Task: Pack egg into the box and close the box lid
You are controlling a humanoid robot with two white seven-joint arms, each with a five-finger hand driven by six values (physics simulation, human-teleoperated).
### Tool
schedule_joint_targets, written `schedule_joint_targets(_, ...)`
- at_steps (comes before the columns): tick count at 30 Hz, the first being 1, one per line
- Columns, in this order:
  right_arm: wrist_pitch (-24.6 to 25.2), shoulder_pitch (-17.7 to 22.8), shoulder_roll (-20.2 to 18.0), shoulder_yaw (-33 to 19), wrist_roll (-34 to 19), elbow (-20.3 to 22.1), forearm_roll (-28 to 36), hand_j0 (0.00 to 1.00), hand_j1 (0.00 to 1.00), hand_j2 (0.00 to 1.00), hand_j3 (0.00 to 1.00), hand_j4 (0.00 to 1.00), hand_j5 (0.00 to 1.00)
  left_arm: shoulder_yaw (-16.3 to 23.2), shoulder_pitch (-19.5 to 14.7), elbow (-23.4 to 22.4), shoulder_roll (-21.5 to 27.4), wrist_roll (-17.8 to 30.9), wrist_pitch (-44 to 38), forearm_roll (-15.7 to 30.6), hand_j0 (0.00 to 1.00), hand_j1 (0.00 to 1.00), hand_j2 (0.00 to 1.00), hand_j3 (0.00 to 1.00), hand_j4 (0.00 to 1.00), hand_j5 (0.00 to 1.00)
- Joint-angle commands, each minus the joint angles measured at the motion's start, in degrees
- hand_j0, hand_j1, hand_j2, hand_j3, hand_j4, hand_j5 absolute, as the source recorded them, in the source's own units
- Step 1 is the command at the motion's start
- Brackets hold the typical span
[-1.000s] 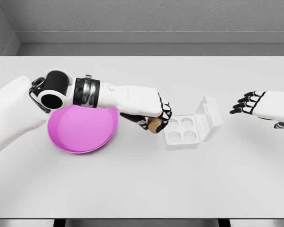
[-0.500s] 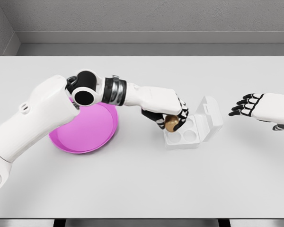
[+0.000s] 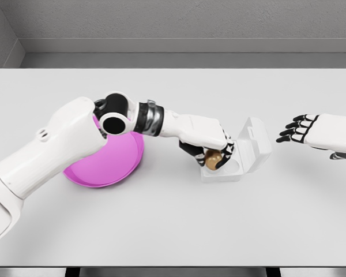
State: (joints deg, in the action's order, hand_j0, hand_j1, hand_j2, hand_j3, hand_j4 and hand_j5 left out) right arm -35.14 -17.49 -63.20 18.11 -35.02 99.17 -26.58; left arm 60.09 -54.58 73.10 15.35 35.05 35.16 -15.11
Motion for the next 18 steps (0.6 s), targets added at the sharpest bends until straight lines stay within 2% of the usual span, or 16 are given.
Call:
schedule_joint_targets(1, 0.1, 0.1, -0.1, 0.3, 0.0, 0.1, 0.2, 1.0, 1.0, 1.0, 1.0, 1.0, 1.0, 0.0, 0.0, -0.9, -0.6, 0.0, -0.2, 0.3, 0.36, 0.36, 0.36, 0.36, 0.36, 0.36)
schedule_joint_targets(3, 0.1, 0.1, -0.1, 0.3, 0.0, 0.1, 0.2, 1.0, 1.0, 1.0, 1.0, 1.0, 1.0, 0.0, 0.0, -1.0, -0.6, 0.0, -0.2, 0.2, 0.38, 0.38, 0.38, 0.38, 0.38, 0.38)
schedule_joint_targets(12, 0.1, 0.1, -0.1, 0.3, 0.0, 0.1, 0.2, 1.0, 1.0, 1.0, 1.0, 1.0, 1.0, 0.0, -0.2, -7.0, -3.7, 0.0, -0.2, -1.6, 0.39, 0.39, 0.39, 0.39, 0.39, 0.39)
schedule_joint_targets(18, 0.1, 0.1, -0.1, 0.3, 0.0, 0.4, 0.2, 1.0, 1.0, 1.0, 1.0, 1.0, 1.0, 0.0, -0.2, -6.9, -3.6, 0.0, -0.2, -1.3, 0.54, 0.54, 0.54, 0.54, 0.54, 0.54)
